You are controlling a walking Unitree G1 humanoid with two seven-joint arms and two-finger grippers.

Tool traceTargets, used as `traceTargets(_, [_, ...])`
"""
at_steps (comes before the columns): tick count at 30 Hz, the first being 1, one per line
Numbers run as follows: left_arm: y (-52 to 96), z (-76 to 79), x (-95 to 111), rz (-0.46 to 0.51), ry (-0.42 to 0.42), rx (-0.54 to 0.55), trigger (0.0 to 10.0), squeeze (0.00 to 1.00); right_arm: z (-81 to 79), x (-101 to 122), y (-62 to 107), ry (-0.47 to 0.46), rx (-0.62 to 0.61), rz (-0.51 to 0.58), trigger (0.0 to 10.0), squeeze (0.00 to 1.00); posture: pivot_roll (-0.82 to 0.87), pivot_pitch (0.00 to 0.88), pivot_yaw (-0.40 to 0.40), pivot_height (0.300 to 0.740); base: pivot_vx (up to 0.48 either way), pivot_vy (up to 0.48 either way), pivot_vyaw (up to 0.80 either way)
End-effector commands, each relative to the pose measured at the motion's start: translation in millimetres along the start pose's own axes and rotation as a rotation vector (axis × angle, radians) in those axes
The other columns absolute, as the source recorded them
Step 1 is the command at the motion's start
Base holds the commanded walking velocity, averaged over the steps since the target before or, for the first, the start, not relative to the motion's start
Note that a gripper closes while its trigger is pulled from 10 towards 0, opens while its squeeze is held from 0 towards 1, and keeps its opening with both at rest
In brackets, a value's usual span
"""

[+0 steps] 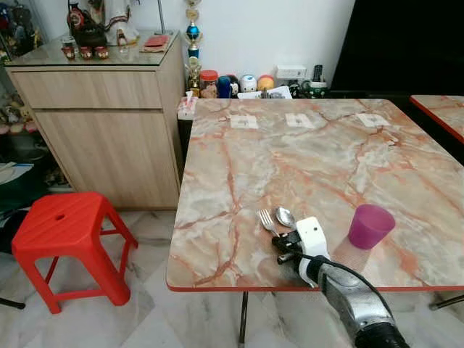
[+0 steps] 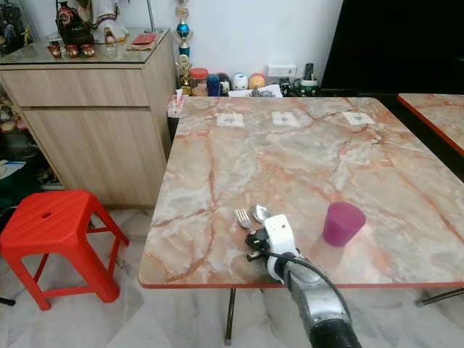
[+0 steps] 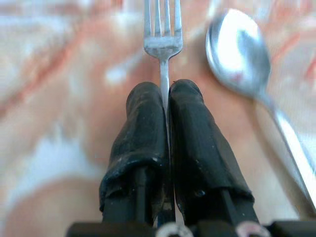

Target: Setting the table

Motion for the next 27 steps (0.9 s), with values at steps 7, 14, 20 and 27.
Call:
traceTargets(7, [0.8,-0.3,-6.0,-0.029,-0.005,-0.002,10.0,0.00,-3.1,33.1,4.5,0.013,-0.106,0.191,10.0,0.00,0.04,0.000,-0.029,0.740,0.000,0.000,0.00])
traceTargets(14, [1.2,0.0,-8.0,-0.033,-0.006,-0.001,10.0,0.00,-3.3,54.8,22.8,0.016,-0.239,0.335,10.0,0.00,0.03,0.000,-0.039,0.740,0.000,0.000,0.00])
traceTargets(20, [1.5,0.4,-9.5,-0.034,-0.012,-0.001,10.0,0.00,4.6,60.2,40.8,0.050,-0.355,0.391,10.0,0.00,0.03,0.000,-0.042,0.740,0.000,0.000,0.00])
traceTargets(27, [1.7,0.1,-10.1,-0.033,-0.018,0.000,10.0,0.00,20.2,67.9,60.0,0.082,-0.449,0.407,10.0,0.00,0.01,0.000,-0.038,0.740,0.000,0.000,0.00])
Point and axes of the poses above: a point about 5 cm out from each wrist's last joint towards the gripper, its own y axis pointing back from the gripper into the wrist, its own x axis along the axis of the wrist's last joint, z = x × y, the point moved 2 cm from there along -y, pointing out of the wrist towards the gripper, and after that the axes turned 14 degrees about y, right-handed, at the moved point
